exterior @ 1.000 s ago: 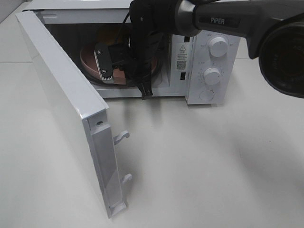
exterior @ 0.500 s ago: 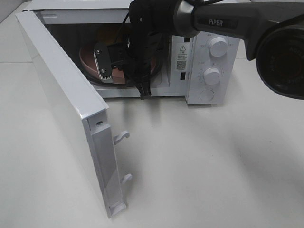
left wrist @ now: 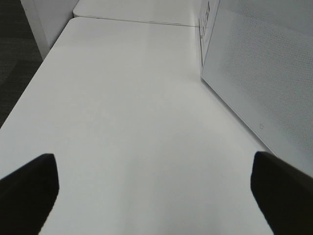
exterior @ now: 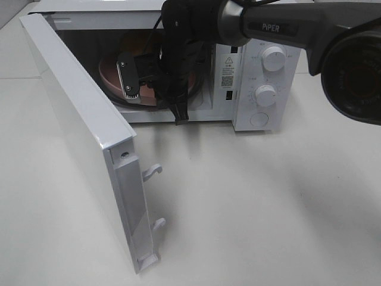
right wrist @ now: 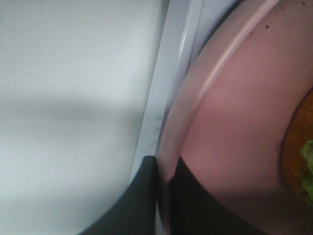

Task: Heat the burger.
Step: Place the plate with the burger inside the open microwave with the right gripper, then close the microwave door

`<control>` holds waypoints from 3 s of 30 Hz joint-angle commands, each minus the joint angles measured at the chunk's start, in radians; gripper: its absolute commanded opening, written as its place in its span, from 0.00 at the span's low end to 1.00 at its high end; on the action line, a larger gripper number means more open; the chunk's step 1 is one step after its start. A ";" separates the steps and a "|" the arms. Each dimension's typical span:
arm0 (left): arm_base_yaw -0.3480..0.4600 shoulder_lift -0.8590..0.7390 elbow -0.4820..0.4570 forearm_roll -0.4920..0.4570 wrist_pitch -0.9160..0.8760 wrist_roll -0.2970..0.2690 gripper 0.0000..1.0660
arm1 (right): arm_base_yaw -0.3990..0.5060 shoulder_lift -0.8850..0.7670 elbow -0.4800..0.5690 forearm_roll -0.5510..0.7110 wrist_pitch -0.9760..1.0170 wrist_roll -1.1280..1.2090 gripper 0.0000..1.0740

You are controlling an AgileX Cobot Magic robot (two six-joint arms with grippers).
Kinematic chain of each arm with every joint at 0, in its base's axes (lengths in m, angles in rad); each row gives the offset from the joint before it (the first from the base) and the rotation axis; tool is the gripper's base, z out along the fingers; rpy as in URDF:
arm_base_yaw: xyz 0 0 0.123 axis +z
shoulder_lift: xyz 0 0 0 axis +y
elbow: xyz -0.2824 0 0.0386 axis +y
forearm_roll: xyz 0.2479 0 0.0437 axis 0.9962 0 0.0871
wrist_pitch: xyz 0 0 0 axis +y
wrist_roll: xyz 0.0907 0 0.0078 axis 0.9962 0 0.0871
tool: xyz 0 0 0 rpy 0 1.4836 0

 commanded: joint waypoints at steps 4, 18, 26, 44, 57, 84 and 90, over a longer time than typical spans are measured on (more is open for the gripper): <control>-0.007 -0.012 -0.001 -0.007 -0.009 0.000 0.94 | -0.001 -0.008 -0.013 0.011 -0.027 0.015 0.02; -0.007 -0.012 -0.001 -0.007 -0.009 0.000 0.94 | -0.001 -0.011 -0.013 0.019 -0.029 0.064 0.39; -0.007 -0.012 -0.001 -0.007 -0.009 0.000 0.94 | -0.001 -0.011 -0.013 0.031 -0.026 0.095 0.58; -0.007 -0.012 -0.001 -0.007 -0.009 0.000 0.94 | -0.001 -0.035 -0.013 0.059 0.013 0.095 0.63; -0.007 -0.012 -0.001 -0.007 -0.009 0.000 0.94 | 0.002 -0.046 -0.013 0.063 0.060 0.155 0.72; -0.007 -0.012 -0.001 -0.007 -0.009 0.000 0.94 | -0.001 -0.081 -0.001 0.060 0.241 0.162 0.71; -0.007 -0.012 -0.001 -0.007 -0.009 0.000 0.94 | -0.001 -0.126 0.061 0.060 0.229 0.162 0.71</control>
